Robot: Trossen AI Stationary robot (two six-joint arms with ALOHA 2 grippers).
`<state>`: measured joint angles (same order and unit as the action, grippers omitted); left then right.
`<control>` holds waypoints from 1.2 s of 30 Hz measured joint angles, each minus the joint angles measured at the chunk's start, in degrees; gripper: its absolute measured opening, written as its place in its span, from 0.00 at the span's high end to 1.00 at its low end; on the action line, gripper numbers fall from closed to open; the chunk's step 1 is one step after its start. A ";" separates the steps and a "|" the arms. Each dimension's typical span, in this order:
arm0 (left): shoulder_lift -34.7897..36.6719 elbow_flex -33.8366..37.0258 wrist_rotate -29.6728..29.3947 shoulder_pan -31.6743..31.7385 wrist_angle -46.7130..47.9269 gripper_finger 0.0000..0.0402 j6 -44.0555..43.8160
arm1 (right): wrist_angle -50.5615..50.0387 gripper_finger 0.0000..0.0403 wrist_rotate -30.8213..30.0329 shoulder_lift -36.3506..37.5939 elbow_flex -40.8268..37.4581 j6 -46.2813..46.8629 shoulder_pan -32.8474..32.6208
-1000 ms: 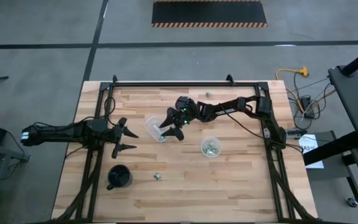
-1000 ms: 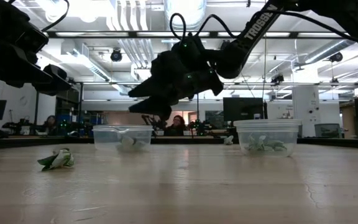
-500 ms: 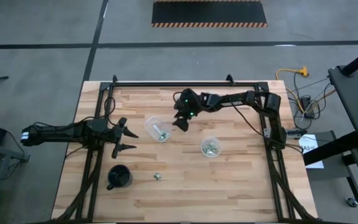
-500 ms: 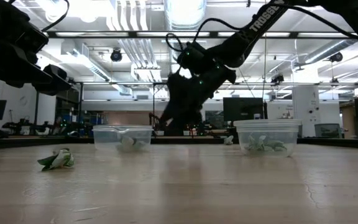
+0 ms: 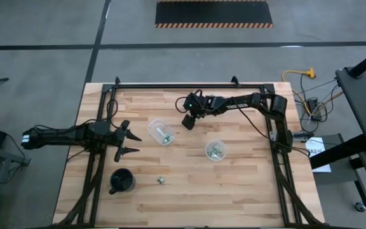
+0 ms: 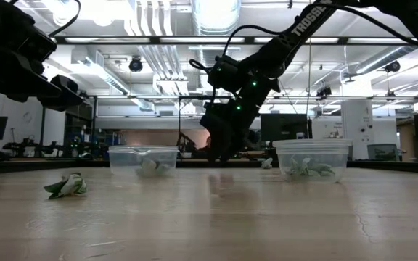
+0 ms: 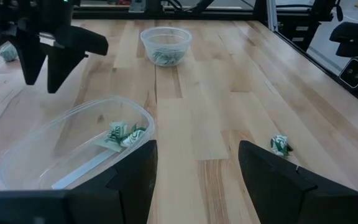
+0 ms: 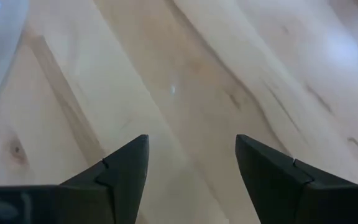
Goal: Pick and place Stevia / Truvia into bins
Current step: Put the white stevia packet into the left transparent container
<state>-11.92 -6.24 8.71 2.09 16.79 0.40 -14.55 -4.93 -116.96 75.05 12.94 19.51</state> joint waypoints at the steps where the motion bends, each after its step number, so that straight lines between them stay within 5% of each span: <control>1: 0.00 0.00 0.02 0.01 0.01 0.48 0.00 | -1.03 0.43 -0.03 0.00 0.25 -0.02 -0.01; 13: 0.00 0.00 0.00 0.00 0.01 0.48 0.00 | -18.08 0.44 -15.58 0.01 3.55 10.86 0.02; 36: 0.00 0.00 0.00 0.02 0.03 0.48 0.00 | -24.35 0.44 -22.96 0.35 3.80 16.51 2.52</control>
<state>-11.92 -6.24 8.71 2.10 16.81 0.40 -38.90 -27.89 -116.61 78.86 29.45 22.03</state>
